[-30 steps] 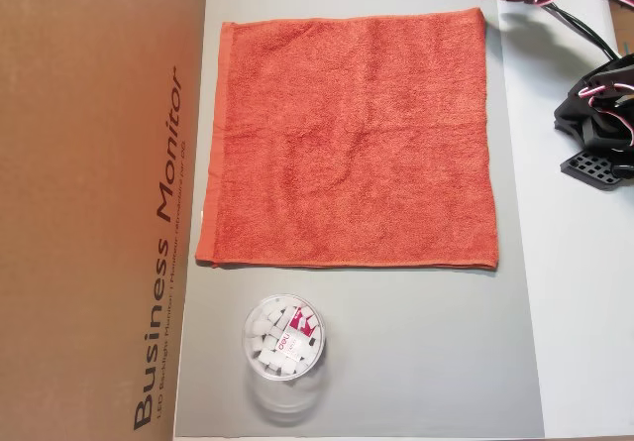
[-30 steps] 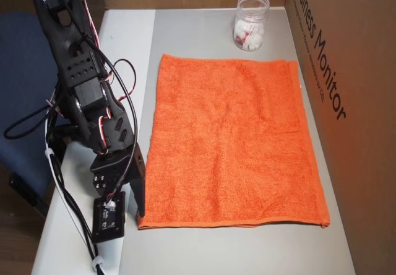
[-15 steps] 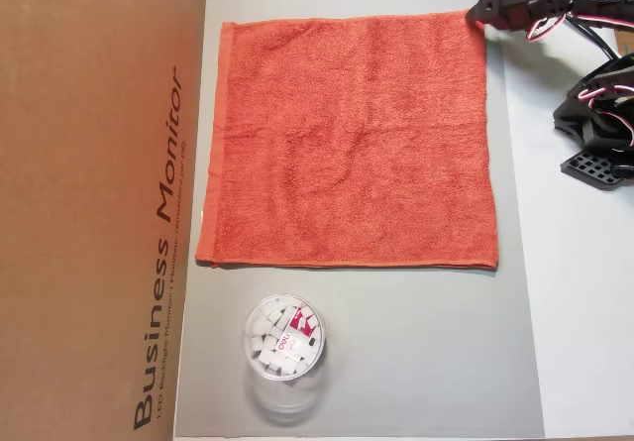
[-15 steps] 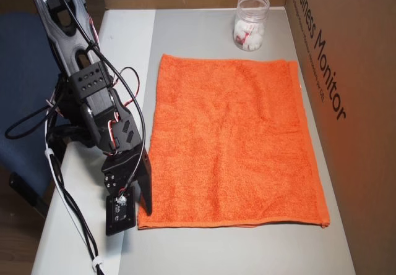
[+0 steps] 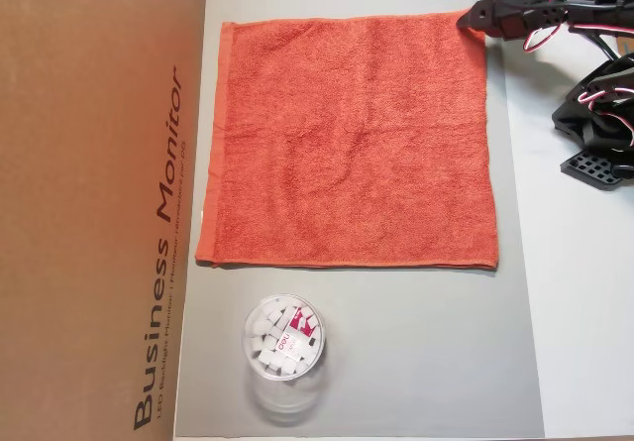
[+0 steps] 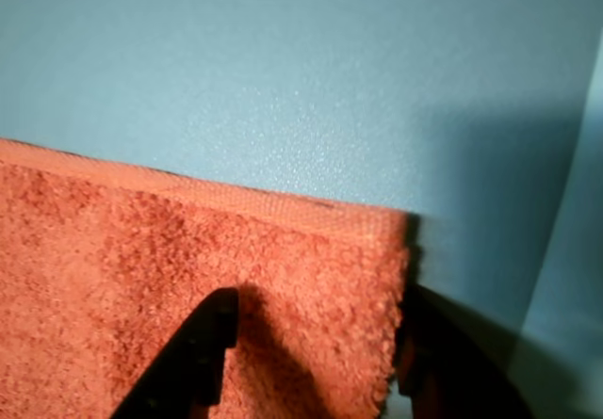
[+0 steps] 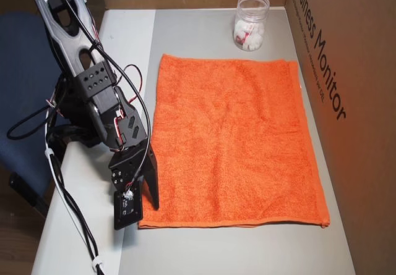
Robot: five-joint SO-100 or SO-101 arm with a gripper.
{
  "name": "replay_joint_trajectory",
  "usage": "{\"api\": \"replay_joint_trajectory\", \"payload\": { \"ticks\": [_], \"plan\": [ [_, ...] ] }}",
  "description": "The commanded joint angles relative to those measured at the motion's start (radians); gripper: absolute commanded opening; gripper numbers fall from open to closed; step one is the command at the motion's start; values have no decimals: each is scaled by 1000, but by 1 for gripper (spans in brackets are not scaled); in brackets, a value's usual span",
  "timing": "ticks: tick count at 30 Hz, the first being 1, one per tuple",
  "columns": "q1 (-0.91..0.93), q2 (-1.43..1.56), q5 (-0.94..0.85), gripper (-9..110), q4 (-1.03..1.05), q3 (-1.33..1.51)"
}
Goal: Fold the blanket.
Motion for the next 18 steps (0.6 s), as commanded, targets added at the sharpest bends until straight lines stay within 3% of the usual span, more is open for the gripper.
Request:
{"api": "replay_joint_trajectory", "payload": {
  "ticks": [1, 13, 18],
  "plan": [
    [-8, 3, 14, 15, -6, -3],
    [-32, 3, 64, 14, -14, 23],
    [-31, 3, 64, 1, -5, 23]
  ]
}}
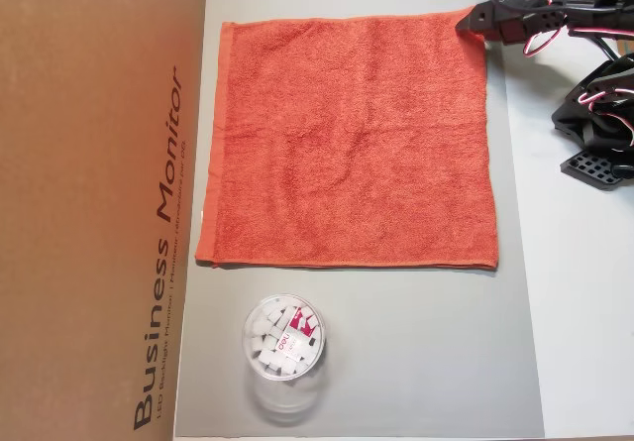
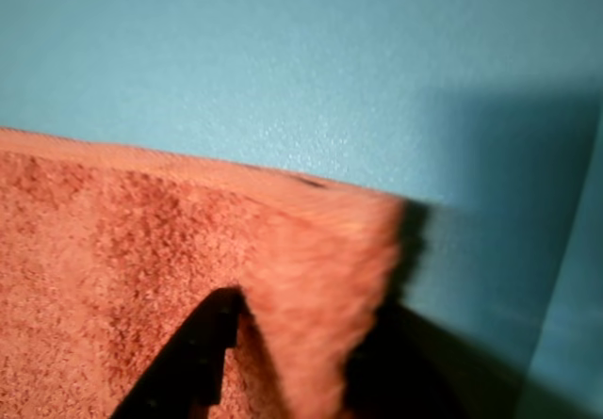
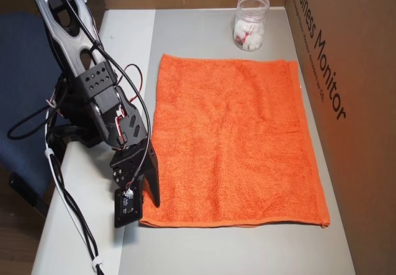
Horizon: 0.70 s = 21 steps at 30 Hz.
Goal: Fold the blanket.
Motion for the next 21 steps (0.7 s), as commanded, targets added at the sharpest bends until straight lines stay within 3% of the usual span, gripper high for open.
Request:
{"api": "replay_joint_trajectory", "payload": {
  "ticks": [1, 21],
  "plan": [
    [-6, 3, 14, 0, 5, 2],
    [-66, 114, -34, 0, 6, -3]
  ]
}}
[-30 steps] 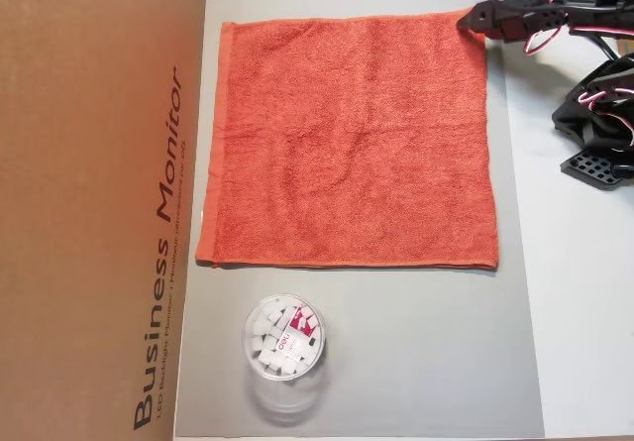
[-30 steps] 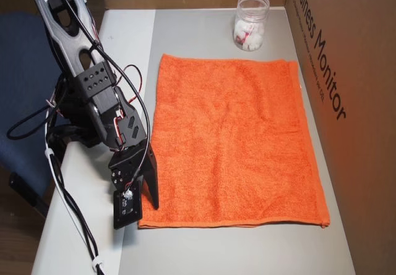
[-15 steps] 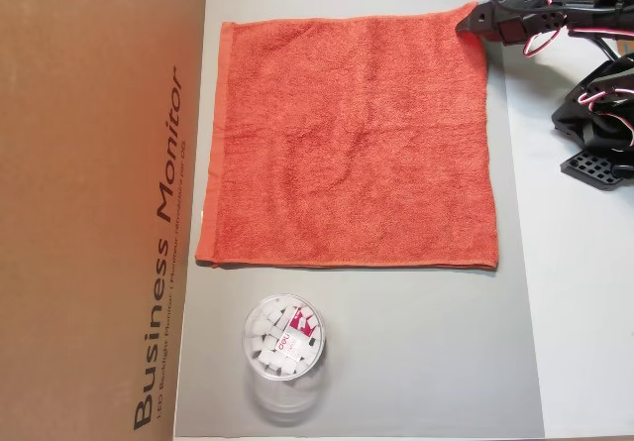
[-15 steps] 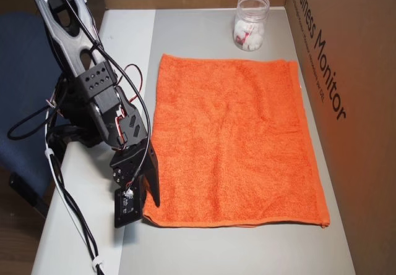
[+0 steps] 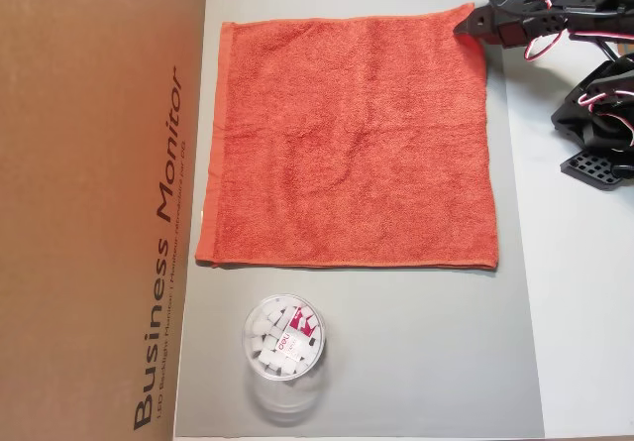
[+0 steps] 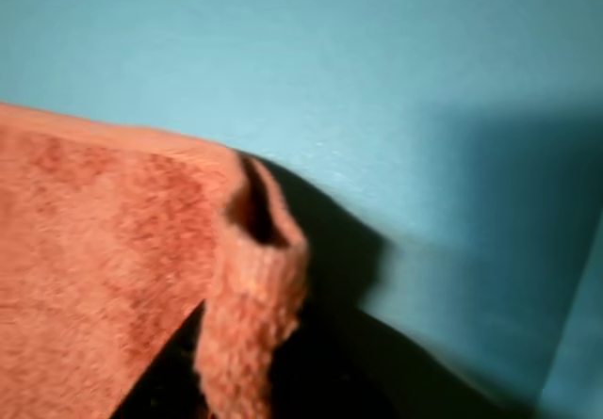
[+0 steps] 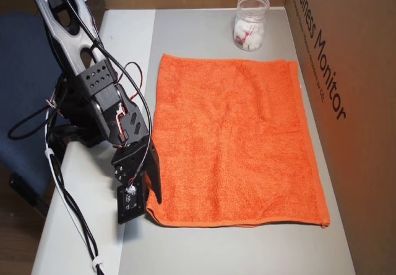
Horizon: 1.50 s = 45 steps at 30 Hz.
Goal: Fold the blanket.
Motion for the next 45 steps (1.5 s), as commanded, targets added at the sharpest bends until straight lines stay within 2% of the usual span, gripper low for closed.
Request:
{"api": "replay_joint_trajectory", "payload": {
  "ticks": [1, 7, 19, 32, 41, 45],
  "plan": [
    [-38, 78, -18, 0, 6, -21],
    [-115, 181, -37, 0, 3, -40],
    [-264, 186, -31, 0, 6, -296],
    [-477, -120, -37, 0, 6, -713],
    [-632, -268, -38, 0, 6, -896],
    [-699, -314, -120, 0, 2, -939]
  ]
}}
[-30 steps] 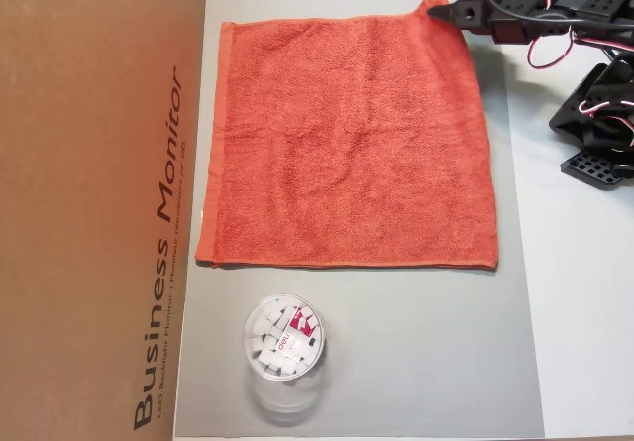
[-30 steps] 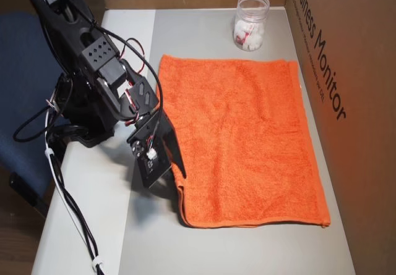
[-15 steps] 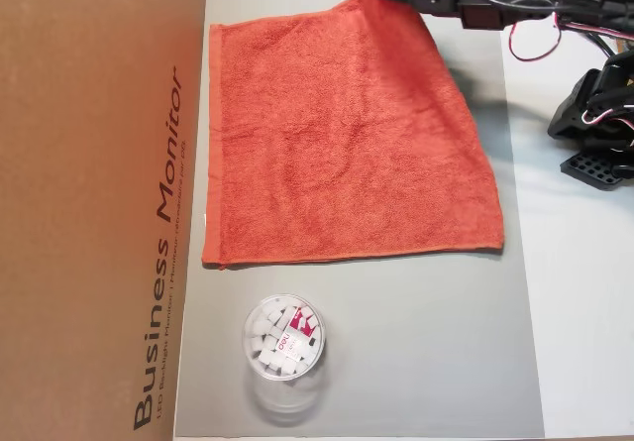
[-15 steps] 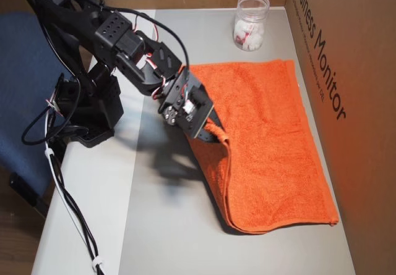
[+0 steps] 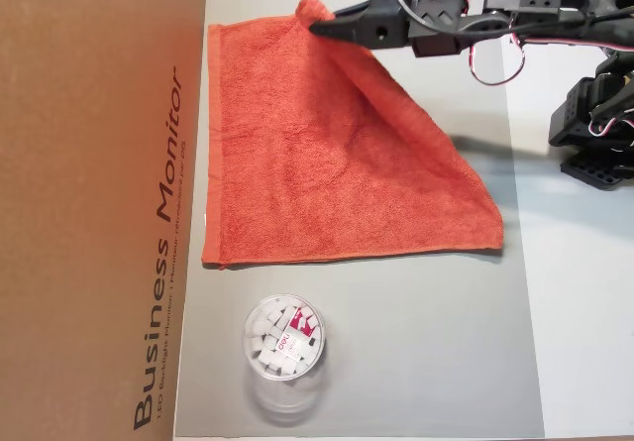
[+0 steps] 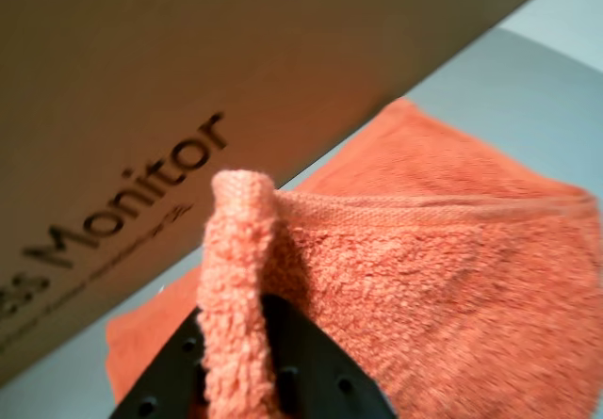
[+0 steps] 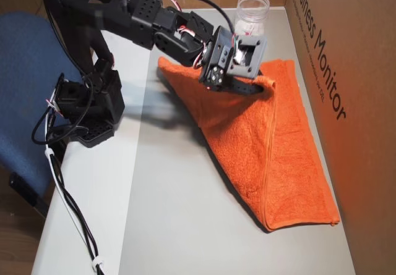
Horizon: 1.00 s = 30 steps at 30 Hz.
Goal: Fold the blanket.
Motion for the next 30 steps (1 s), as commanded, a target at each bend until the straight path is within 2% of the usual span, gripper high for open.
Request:
{"api": "replay_joint_trajectory", "payload": {
  "ticks": [1, 18, 30],
  "plan": [
    [-54, -15, -84, 0, -11, -81],
    [-345, -337, -291, 0, -14, -436],
    [-428, -607, -439, 0, -14, -647]
  ]
}}
